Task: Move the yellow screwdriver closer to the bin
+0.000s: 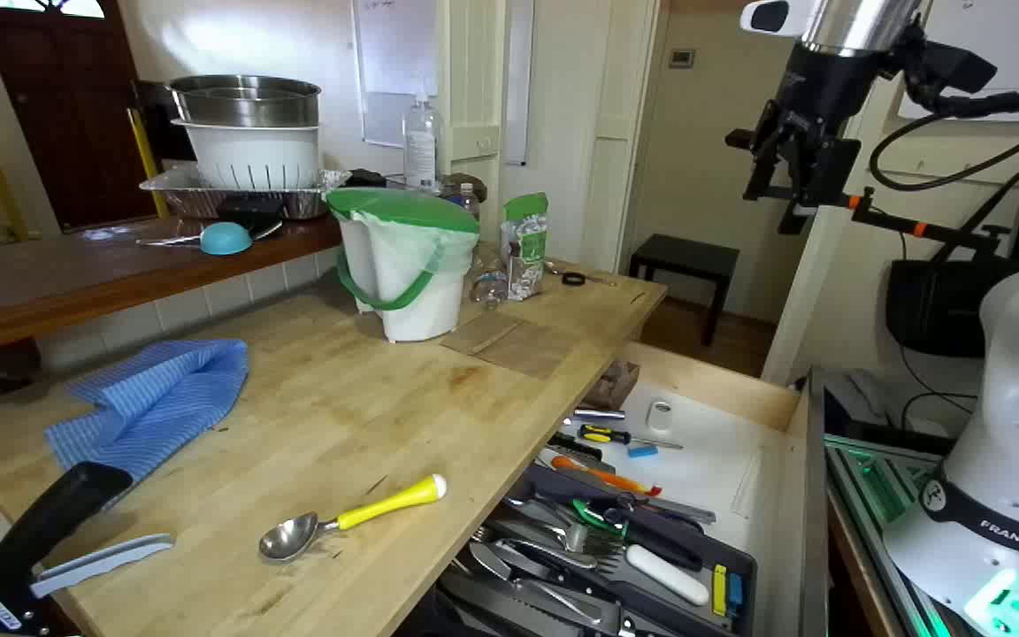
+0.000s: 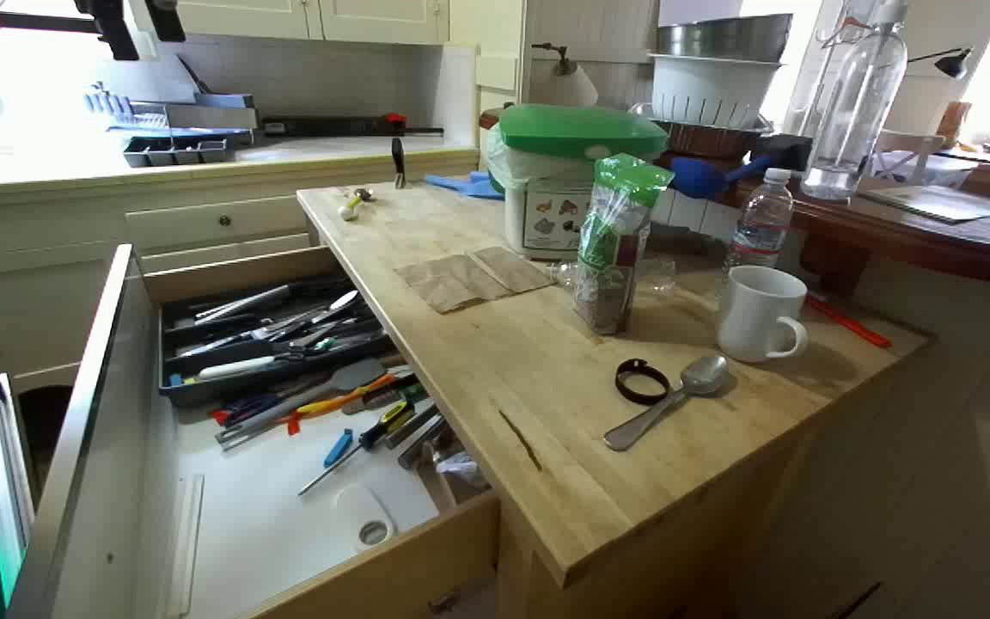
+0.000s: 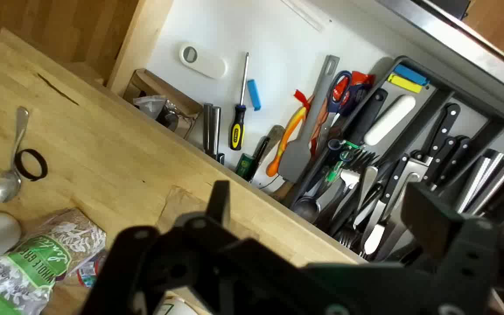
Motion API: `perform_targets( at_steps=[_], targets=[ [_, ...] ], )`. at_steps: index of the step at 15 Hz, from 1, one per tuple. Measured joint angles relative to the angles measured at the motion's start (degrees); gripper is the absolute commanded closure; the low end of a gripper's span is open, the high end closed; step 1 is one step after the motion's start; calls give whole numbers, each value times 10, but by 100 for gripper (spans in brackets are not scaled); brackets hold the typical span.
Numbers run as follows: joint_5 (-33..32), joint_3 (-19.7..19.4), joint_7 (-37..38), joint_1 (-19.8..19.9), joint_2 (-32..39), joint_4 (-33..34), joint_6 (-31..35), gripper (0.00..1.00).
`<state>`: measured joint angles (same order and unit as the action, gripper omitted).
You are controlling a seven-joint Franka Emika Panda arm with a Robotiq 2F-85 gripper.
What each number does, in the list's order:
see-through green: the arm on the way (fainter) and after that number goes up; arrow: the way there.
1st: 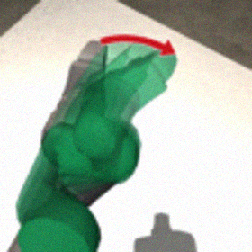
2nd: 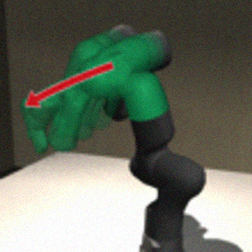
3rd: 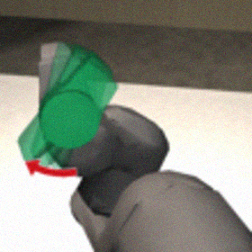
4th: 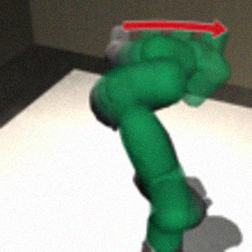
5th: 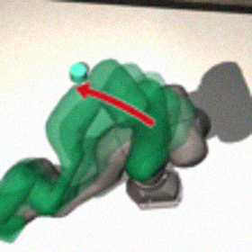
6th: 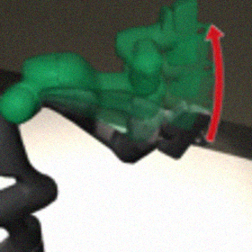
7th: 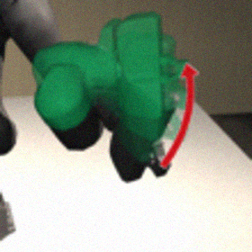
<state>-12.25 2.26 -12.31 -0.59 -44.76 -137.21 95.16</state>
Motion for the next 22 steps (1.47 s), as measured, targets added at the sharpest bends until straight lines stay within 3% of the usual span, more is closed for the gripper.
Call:
perform_targets(
  at_steps=[6, 9, 14, 20, 22],
  targets=[
    [0, -3, 0, -3, 0, 0, 2, 0],
    [-21, -32, -40, -8, -9, -22, 28, 0],
    [-45, -143, -158, -9, -23, -105, 112, 0],
    [-41, -295, -396, -10, -10, -193, 278, 0],
    [-14, -345, -480, -16, 13, -208, 333, 0]
  ],
)
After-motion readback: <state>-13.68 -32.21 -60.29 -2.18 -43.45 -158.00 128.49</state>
